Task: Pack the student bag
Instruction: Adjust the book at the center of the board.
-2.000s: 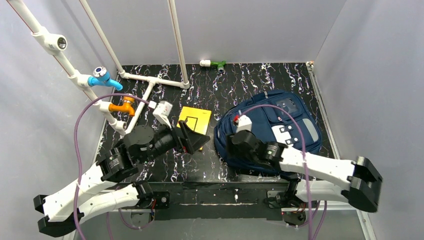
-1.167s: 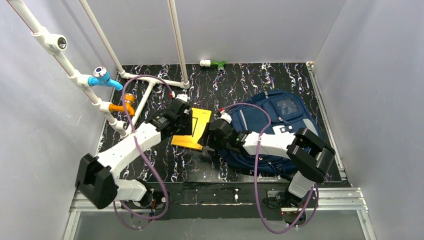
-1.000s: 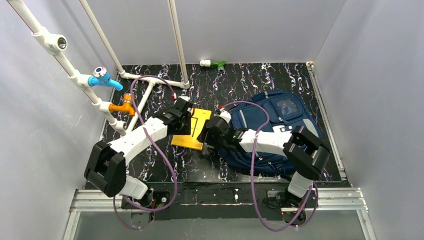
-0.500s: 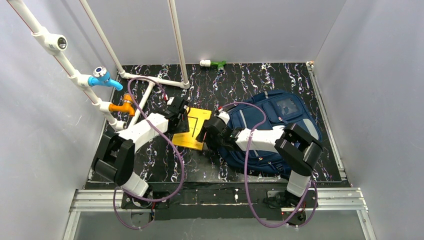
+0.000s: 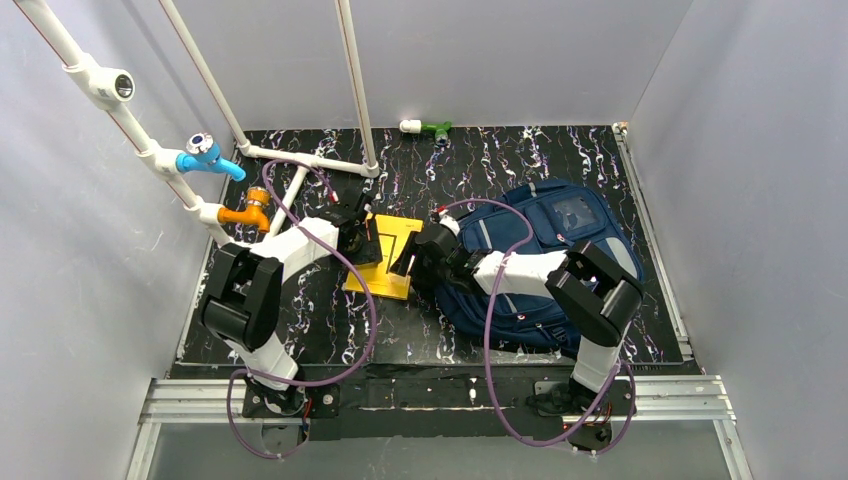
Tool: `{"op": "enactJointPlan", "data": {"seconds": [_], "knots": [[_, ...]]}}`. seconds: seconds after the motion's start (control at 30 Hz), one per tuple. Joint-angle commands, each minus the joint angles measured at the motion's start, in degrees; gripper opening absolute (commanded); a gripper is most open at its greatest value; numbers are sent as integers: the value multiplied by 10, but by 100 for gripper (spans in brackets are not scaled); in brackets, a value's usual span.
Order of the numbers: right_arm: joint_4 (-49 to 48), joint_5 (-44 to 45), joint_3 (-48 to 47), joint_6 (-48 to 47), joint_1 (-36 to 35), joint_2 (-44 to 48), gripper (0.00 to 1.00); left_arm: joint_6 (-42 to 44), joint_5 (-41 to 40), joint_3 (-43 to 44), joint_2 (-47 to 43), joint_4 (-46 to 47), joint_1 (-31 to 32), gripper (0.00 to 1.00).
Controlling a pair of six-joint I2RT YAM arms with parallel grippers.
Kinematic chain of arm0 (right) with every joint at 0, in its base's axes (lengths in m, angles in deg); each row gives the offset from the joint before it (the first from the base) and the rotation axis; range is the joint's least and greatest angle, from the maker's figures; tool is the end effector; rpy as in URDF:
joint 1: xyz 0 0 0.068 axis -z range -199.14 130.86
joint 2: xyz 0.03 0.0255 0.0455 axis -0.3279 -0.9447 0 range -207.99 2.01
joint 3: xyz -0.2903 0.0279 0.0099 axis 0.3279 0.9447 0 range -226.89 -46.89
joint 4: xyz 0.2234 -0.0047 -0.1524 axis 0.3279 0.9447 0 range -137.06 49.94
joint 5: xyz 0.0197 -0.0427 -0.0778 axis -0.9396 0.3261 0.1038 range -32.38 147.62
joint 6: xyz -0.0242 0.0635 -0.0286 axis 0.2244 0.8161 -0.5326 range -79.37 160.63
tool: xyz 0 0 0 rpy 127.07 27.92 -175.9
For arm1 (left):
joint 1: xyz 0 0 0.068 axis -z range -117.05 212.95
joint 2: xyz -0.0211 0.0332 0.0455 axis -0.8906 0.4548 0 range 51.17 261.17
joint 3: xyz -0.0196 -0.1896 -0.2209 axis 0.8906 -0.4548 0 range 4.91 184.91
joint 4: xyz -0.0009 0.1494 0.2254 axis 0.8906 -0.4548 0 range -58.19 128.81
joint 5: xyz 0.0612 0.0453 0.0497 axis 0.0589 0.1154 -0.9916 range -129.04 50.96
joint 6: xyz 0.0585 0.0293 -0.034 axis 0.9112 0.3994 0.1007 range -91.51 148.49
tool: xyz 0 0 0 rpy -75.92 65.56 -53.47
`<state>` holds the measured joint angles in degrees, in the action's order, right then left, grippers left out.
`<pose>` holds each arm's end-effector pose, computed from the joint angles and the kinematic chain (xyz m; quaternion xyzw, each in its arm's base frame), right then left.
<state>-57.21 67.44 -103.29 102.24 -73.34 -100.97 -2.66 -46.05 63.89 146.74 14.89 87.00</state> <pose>0.2487 0.3269 0.1662 0.0960 0.8851 0.3397 0.3033 0.3264 -0.1375 0.1744 -0.0753 0.9625 -0.0653 0.2525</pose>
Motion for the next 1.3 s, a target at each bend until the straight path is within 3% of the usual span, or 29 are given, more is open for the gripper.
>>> {"op": "enactJointPlan", "data": {"seconds": [0.0, 0.2, 0.53, 0.83, 1.03, 1.27], "knots": [[-33, -27, -2, -25, 4, -17, 66, -17, 63, -26, -24, -5, 3, 60], [-115, -51, 26, -23, 4, 15, 65, -30, 103, -43, -52, 10, 3, 46], [-6, -12, 2, -106, 4, 23, 66, -53, 175, -68, -172, 38, 4, 45], [159, 18, -79, -272, 2, 3, 68, -82, 185, -149, -249, 40, 4, 57], [143, -1, -72, -304, -6, 1, 69, -119, 191, -194, -290, 76, 4, 58], [148, 35, -66, -309, -11, 17, 76, -137, 120, -207, -287, 48, 4, 79]]}}
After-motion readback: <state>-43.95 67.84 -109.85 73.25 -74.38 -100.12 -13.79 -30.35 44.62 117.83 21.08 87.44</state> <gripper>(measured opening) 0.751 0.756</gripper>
